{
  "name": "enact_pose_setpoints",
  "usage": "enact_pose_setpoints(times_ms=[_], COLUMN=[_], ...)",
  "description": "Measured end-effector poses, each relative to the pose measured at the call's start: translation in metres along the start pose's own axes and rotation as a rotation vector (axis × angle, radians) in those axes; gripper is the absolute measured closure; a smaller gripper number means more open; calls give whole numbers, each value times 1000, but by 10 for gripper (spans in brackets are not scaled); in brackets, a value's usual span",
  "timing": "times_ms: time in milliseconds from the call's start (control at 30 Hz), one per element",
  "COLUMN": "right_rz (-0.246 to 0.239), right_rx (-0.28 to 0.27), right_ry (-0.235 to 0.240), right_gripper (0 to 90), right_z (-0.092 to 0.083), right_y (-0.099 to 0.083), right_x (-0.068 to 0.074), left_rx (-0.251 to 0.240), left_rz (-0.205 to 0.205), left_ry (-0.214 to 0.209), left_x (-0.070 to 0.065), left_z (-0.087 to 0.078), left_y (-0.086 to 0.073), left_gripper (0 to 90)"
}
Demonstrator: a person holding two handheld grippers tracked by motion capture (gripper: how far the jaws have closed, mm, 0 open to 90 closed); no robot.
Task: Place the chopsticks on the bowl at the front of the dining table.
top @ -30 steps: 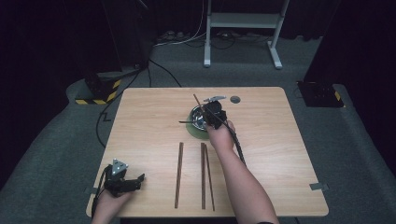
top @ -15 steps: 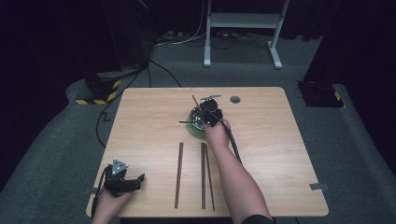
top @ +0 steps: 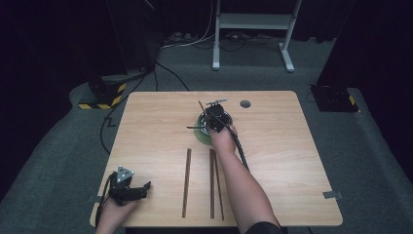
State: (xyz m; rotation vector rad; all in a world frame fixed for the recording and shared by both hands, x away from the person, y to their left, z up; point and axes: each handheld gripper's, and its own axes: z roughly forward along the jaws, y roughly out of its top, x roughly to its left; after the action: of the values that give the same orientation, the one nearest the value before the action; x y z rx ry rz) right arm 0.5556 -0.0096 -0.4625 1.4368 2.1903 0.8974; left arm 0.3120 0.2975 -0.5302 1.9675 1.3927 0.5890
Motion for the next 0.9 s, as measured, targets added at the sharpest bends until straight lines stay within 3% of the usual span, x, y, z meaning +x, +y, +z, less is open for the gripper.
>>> enact_pose_setpoints(times_ms=[233, 367, 633, 900], right_rz=[-7, -27, -54, -73], right_rx=[-1, -9, -66, -100], right_ry=[-3, -2, 13, 28], right_gripper=[837, 735, 731, 730], right_z=[1, -5, -40, -78], right_y=[0, 0, -10, -38], right_x=[1, 3, 9, 8], left_rx=[-2, -2, 0, -1], left_rz=[1, 1, 5, 2], left_ry=[0, -2, -2, -3], left_x=[0, 0, 0, 0], left_z=[0, 0, 0, 0], left_y=[0, 0, 0, 0], left_gripper=[87, 87, 87, 87])
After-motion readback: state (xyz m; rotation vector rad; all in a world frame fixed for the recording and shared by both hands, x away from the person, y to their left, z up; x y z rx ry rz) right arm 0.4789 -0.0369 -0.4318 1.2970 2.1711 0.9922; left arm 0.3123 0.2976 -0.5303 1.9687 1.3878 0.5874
